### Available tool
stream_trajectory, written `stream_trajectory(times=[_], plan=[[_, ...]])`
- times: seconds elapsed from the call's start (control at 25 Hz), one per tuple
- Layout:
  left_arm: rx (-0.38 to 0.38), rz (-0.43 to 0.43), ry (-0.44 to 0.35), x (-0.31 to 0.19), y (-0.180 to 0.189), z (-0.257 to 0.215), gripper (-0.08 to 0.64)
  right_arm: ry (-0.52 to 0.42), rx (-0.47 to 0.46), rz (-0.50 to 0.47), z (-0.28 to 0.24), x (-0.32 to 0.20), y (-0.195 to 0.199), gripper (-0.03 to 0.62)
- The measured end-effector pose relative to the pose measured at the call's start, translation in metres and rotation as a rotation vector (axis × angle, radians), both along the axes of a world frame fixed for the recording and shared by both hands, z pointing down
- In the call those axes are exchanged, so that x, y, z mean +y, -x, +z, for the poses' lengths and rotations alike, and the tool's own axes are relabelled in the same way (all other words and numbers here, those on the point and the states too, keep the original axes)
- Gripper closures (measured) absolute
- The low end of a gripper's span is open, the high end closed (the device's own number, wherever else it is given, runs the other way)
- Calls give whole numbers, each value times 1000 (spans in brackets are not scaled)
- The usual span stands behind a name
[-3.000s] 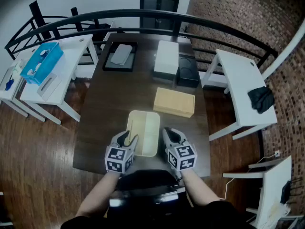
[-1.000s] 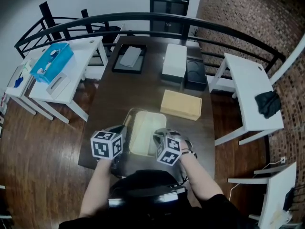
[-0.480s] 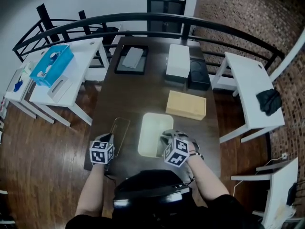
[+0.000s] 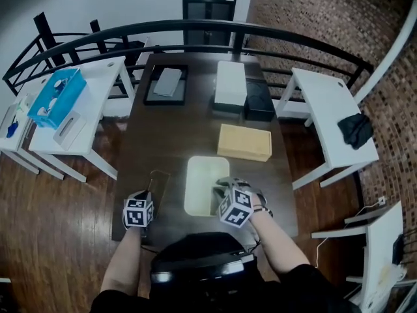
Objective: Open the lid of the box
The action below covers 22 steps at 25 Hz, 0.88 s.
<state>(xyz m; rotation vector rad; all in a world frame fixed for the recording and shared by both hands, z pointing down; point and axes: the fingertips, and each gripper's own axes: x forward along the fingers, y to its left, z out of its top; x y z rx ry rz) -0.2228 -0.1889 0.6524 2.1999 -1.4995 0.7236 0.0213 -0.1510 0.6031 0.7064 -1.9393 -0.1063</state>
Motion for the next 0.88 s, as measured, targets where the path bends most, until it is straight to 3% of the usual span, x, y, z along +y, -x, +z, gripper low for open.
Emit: stream_trajectory(times=[0.08,0.2,0.36,0.44,0.56,0.64,0.68,0.76,0.88], plan=[[28,-14,27,2,2,9,537,-2,3,2,0,1,0,518],[125,-53,54,1,4,15,383,-5,5,3,0,0,-1,517],[210,-97,-74,2,11,-23,381,-15,-57,40,-1,2,-4,515],[268,-103,-168,4,14,-56,382,-58,-174,67,-22,2,-5,515],[367,-78,-312,8,18,-113,383,-181,-458,165,-75,-3,-26,546],[411,-56,-411,15,21,-154,394,-266,-654,305,-117,-4,-63,548],[427,-47,-461,19,22,-173,394,-301,-746,396,-136,-2,-88,581],[457,-35,-556,28,24,-207,438,-353,-908,571,-160,4,-144,588],[488,-45,-643,40,31,-237,476,-403,-1013,751,-163,14,-204,589]])
